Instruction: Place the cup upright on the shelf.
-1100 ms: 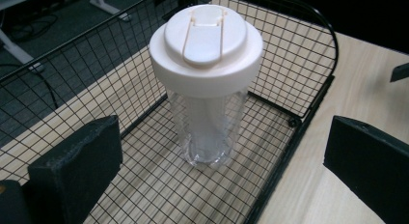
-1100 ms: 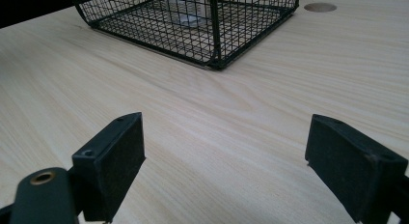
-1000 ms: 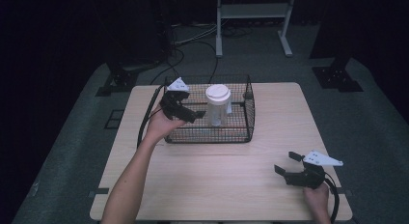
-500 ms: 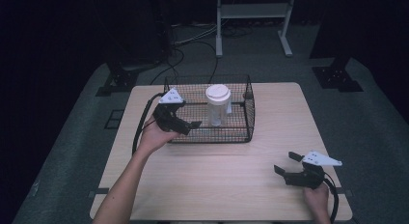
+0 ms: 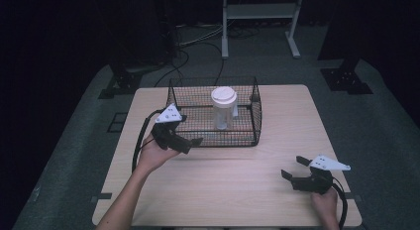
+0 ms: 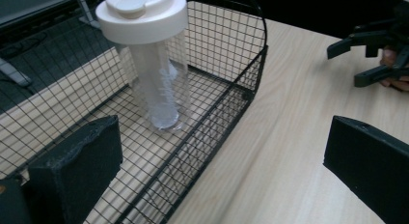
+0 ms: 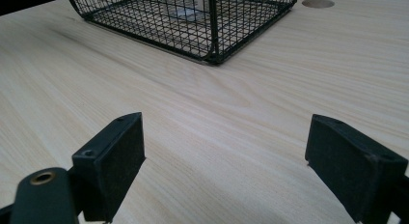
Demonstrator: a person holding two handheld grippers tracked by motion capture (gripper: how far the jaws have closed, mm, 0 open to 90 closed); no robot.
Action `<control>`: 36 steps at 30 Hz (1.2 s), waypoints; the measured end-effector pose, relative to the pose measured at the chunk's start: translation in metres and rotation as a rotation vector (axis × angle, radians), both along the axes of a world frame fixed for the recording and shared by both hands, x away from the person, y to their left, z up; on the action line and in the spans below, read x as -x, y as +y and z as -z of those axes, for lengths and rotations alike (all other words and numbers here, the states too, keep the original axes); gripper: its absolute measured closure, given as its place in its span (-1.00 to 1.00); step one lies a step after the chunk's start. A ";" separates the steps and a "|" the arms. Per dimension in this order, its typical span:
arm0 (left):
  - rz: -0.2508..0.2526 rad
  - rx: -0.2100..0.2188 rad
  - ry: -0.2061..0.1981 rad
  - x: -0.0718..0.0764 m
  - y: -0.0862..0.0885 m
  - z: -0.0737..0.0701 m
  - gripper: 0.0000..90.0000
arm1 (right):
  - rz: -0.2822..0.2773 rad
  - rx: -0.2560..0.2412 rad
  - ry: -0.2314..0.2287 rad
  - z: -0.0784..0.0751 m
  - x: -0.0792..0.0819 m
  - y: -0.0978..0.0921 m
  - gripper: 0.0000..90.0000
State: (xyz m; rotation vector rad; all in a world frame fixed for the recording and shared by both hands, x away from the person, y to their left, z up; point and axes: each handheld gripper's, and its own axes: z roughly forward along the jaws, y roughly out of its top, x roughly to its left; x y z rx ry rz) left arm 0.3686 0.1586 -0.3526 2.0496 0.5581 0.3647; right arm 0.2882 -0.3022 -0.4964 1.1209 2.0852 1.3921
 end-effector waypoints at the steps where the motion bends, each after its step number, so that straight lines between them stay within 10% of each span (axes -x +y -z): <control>1: -0.002 -0.002 -0.005 0.002 0.000 0.001 -1.00 | 0.001 0.000 0.002 0.000 0.000 0.000 -0.71; 36: -0.024 0.050 0.015 0.047 0.027 0.045 -1.00 | 0.000 0.002 -0.001 0.000 0.001 0.001 -0.71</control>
